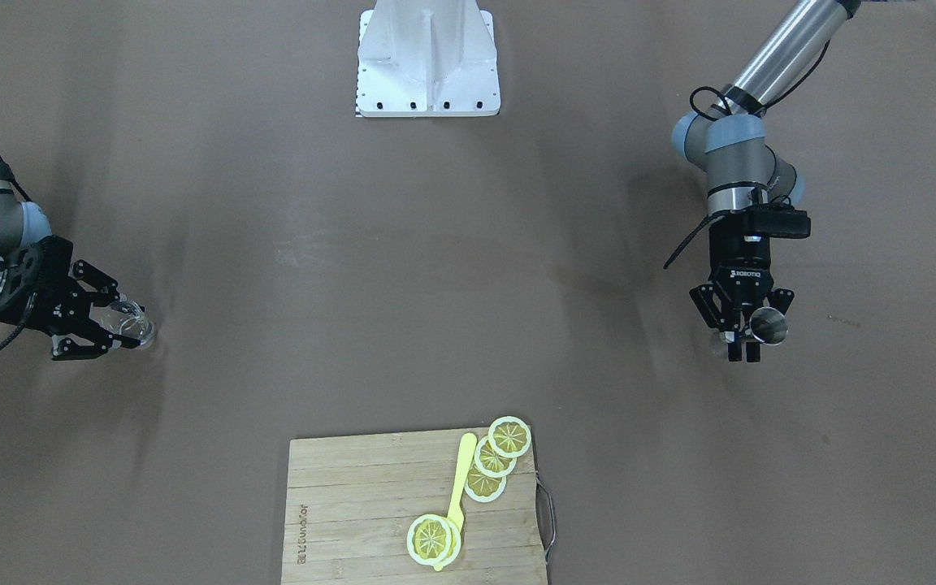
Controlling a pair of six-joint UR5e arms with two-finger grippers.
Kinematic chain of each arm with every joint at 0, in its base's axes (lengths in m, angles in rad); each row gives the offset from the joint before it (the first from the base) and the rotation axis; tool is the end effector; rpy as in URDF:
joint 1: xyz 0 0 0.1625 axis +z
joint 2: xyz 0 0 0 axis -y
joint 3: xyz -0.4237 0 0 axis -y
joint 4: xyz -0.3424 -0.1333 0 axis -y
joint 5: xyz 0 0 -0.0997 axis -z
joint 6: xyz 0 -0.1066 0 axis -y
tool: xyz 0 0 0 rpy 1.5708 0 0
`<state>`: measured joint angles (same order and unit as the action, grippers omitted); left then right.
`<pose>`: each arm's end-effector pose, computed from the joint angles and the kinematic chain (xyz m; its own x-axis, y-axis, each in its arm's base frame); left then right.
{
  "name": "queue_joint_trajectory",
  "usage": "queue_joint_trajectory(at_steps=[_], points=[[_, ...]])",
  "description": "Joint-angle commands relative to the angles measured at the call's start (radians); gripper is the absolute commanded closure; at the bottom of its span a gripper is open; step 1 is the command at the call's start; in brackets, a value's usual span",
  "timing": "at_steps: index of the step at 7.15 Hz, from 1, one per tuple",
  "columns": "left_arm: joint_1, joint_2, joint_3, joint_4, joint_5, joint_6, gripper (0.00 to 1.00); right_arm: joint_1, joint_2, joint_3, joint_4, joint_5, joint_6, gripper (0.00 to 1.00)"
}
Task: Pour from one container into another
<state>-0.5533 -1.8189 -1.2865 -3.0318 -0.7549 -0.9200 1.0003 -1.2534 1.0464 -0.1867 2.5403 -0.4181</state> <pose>0.3426 -0.4596 0.4976 0.6880 0.0630 -0.7230 0.6993 0.2089 0.6837 -0.2649 -0.4969 0.5665 -0.0248 -0.9960 -0.0859 0.2157 -0.0892 0.9724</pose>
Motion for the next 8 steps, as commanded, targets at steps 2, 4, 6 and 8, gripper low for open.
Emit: queue_joint_trajectory(at_steps=[2, 4, 6, 8], points=[[0.013, -0.002, 0.004, 0.131, 0.1, -0.126, 1.0, 0.0, 0.002, -0.002, 0.003, -0.002, 0.001, 0.41], [0.026, -0.003, 0.009, 0.174, 0.139, -0.126, 1.0, 0.0, 0.002, 0.0, 0.003, -0.015, 0.001, 0.02], [0.03, -0.019, 0.028, 0.221, 0.189, -0.128, 1.0, 0.001, 0.003, 0.006, 0.003, -0.018, 0.001, 0.01], [0.035, -0.022, 0.029, 0.289, 0.221, -0.152, 1.0, 0.004, 0.005, 0.026, 0.003, -0.018, 0.016, 0.01]])
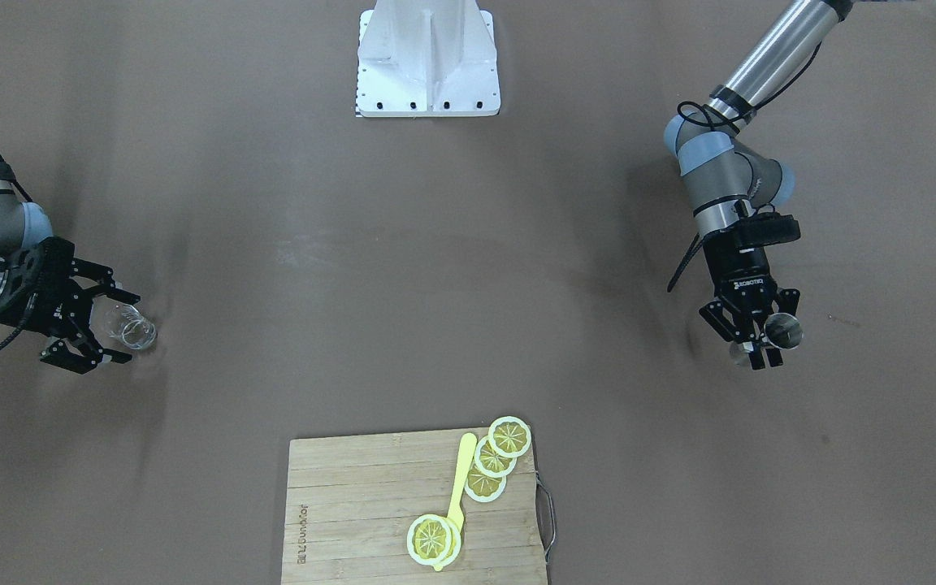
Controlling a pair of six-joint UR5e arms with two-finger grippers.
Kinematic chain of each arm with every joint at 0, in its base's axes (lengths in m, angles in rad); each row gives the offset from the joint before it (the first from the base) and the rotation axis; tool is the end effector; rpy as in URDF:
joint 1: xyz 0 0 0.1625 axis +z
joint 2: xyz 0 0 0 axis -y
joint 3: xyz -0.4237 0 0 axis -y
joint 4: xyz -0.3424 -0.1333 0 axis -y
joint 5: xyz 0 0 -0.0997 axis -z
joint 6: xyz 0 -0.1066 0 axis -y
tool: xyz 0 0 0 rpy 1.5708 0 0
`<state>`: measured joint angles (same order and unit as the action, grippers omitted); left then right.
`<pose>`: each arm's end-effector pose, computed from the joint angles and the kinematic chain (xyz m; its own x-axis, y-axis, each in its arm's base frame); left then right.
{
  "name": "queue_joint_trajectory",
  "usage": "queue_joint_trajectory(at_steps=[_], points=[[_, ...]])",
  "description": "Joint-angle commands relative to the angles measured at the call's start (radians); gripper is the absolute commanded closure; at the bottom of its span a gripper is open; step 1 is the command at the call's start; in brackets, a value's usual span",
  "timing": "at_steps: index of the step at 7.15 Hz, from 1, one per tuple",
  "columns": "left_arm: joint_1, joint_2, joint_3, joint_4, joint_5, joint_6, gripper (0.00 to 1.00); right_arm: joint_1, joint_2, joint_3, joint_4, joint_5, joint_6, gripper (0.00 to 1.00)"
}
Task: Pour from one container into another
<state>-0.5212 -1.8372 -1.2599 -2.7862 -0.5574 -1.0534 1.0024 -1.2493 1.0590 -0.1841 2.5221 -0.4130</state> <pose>0.3607 -0.4651 0.5166 0.7590 -0.1341 -0.6371 0.6511 0.1563 0.7427 -0.2645 -0.5005 0.5591 -0.0044 -0.9949 -0.1008 0.2130 -0.0995 0.9720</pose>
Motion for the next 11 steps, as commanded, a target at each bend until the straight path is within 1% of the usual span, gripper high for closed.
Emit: queue_joint_trajectory(at_steps=[1, 2, 4, 5, 6, 7, 8, 9, 11], points=[[0.003, -0.005, -0.003, 0.11, 0.031, -0.064, 1.0, 0.004, 0.001, 0.033, 0.0, 0.0, 0.044, 0.01], [0.003, -0.007, -0.006, 0.12, 0.031, -0.071, 1.0, 0.013, -0.001, 0.057, 0.0, 0.0, 0.081, 0.01], [0.004, -0.007, -0.006, 0.132, 0.051, -0.074, 1.0, 0.088, -0.001, 0.145, -0.024, 0.001, 0.199, 0.01], [0.006, -0.005, -0.004, 0.151, 0.06, -0.107, 1.0, 0.131, -0.002, 0.197, -0.063, 0.0, 0.235, 0.01], [0.012, -0.007, -0.004, 0.24, 0.091, -0.184, 1.0, 0.201, -0.002, 0.24, -0.169, 0.0, 0.238, 0.01], [0.015, -0.007, -0.004, 0.26, 0.105, -0.201, 1.0, 0.241, -0.001, 0.289, -0.287, -0.006, 0.238, 0.01], [0.015, -0.01, -0.001, 0.26, 0.111, -0.201, 1.0, 0.275, 0.017, 0.3, -0.392, -0.049, 0.235, 0.0], [0.013, -0.01, 0.001, 0.266, 0.112, -0.201, 1.0, 0.31, 0.022, 0.314, -0.493, -0.058, 0.234, 0.0], [0.013, -0.011, 0.001, 0.356, 0.157, -0.22, 1.0, 0.335, 0.057, 0.332, -0.81, -0.115, 0.235, 0.0]])
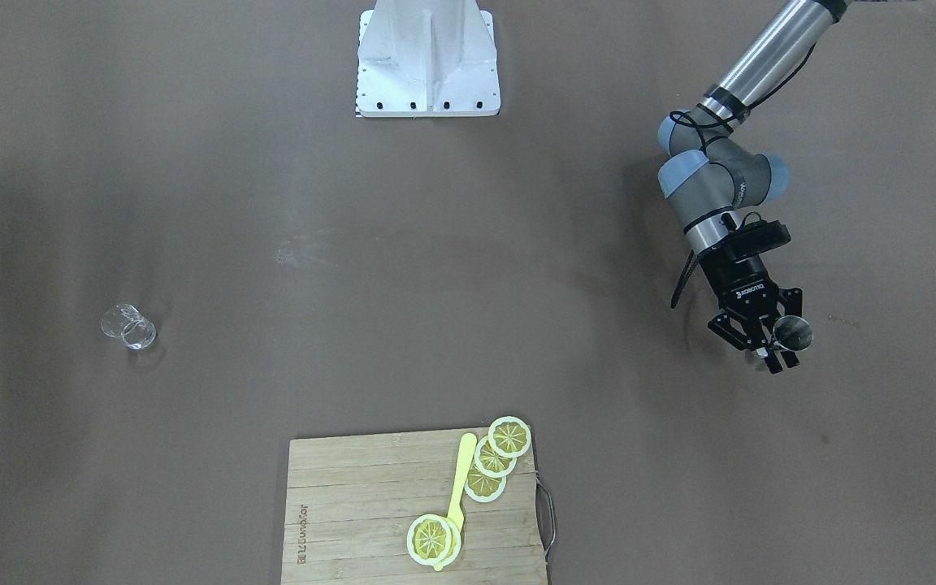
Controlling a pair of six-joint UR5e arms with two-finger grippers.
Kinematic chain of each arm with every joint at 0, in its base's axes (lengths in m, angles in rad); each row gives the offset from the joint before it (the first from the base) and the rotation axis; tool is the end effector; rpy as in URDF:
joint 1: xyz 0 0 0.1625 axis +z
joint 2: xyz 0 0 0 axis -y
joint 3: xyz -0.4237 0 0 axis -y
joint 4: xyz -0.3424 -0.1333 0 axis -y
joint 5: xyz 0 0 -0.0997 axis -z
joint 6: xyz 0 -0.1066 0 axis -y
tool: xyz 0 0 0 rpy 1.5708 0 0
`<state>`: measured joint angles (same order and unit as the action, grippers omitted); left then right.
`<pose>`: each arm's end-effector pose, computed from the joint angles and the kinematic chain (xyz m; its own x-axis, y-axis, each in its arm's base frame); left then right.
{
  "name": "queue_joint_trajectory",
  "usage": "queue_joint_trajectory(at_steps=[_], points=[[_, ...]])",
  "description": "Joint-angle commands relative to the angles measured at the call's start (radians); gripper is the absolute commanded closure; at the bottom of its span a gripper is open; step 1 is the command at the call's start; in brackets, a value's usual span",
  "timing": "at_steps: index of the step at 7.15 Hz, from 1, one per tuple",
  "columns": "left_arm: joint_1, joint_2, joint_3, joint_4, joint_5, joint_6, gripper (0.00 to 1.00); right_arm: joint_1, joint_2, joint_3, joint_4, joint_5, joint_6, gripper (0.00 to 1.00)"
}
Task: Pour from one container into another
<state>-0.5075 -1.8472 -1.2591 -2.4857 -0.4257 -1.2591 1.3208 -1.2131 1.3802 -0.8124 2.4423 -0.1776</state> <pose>0.3733 -0.4712 0.5334 0.7799 -0.2888 -0.5553 0.6039 0.1139 0.7889 -0.0985 -0.5949 0.4640 0.4387 -0.8428 0.3119 0.2299 0.4408 0.8677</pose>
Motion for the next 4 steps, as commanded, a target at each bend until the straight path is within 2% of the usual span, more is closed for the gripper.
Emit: queue_joint_trajectory(at_steps=[1, 4], points=[[0.0, -0.001, 0.0, 0.12, 0.051, -0.082, 1.0, 0.038, 0.021, 0.035, -0.347, -0.032, -0.006, 0.0], [0.001, -0.001, -0.002, 0.151, 0.062, -0.161, 1.0, 0.107, 0.012, 0.048, -0.835, -0.046, 0.004, 0.0]])
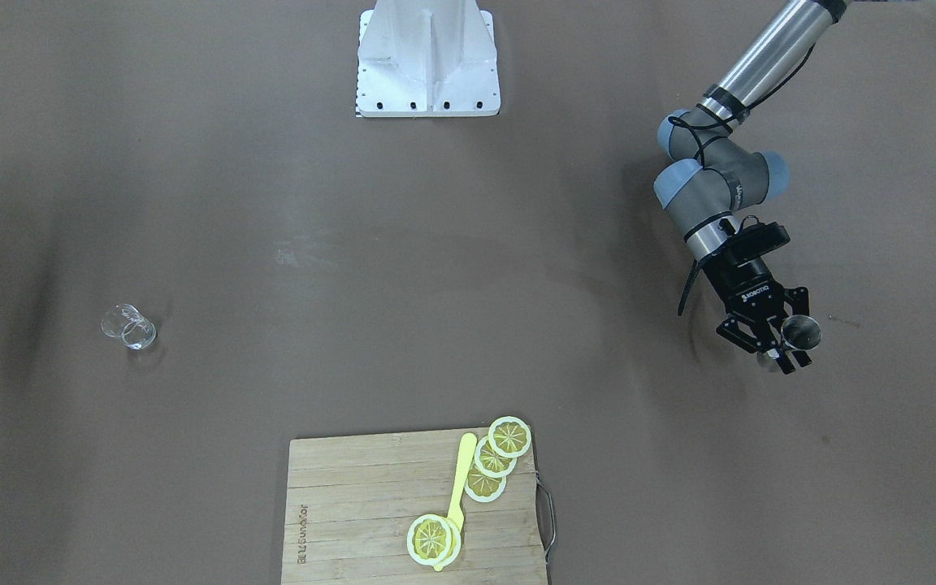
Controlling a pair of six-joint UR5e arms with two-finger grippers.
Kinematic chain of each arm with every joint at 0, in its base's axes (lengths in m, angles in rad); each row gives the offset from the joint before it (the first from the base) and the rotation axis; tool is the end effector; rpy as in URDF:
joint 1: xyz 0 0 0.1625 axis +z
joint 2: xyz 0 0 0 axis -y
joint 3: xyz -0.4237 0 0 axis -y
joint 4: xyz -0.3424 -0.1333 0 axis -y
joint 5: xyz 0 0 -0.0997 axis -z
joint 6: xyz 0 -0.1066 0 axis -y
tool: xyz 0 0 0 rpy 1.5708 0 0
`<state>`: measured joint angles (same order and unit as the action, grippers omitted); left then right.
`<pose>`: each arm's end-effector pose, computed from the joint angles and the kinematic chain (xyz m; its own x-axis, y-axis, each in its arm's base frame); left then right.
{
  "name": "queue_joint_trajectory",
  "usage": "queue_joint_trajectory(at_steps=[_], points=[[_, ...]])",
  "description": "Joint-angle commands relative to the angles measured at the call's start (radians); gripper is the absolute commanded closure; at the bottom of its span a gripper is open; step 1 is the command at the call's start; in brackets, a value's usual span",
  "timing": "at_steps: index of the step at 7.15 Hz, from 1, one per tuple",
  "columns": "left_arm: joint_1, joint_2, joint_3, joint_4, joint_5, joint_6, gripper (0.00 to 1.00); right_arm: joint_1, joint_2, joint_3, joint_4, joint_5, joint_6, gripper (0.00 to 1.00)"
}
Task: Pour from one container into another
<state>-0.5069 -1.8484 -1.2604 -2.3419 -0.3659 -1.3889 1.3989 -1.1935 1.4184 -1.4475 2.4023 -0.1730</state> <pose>0.3746 -0.4743 0.5423 0.7668 -0.3517 -0.5370 0.5943 0.0725 0.8010 -0.0503 -0.6085 0.5135 0.5838 -0.5177 0.6255 0.2652 0.8497 0.4557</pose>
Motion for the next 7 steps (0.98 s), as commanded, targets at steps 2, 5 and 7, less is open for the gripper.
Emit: queue_joint_trajectory(at_steps=[2, 5, 7], points=[[0.002, 0.0, 0.001, 0.019, 0.01, -0.08, 1.0, 0.083, -0.158, 0.077, -0.243, -0.136, -0.011, 0.0], [0.01, 0.002, 0.003, 0.064, 0.03, -0.177, 1.0, 0.147, -0.349, 0.11, -0.241, -0.162, 0.003, 0.0], [0.011, 0.002, 0.003, 0.065, 0.03, -0.217, 1.0, 0.178, -0.351, 0.137, -0.234, -0.187, 0.194, 0.0]])
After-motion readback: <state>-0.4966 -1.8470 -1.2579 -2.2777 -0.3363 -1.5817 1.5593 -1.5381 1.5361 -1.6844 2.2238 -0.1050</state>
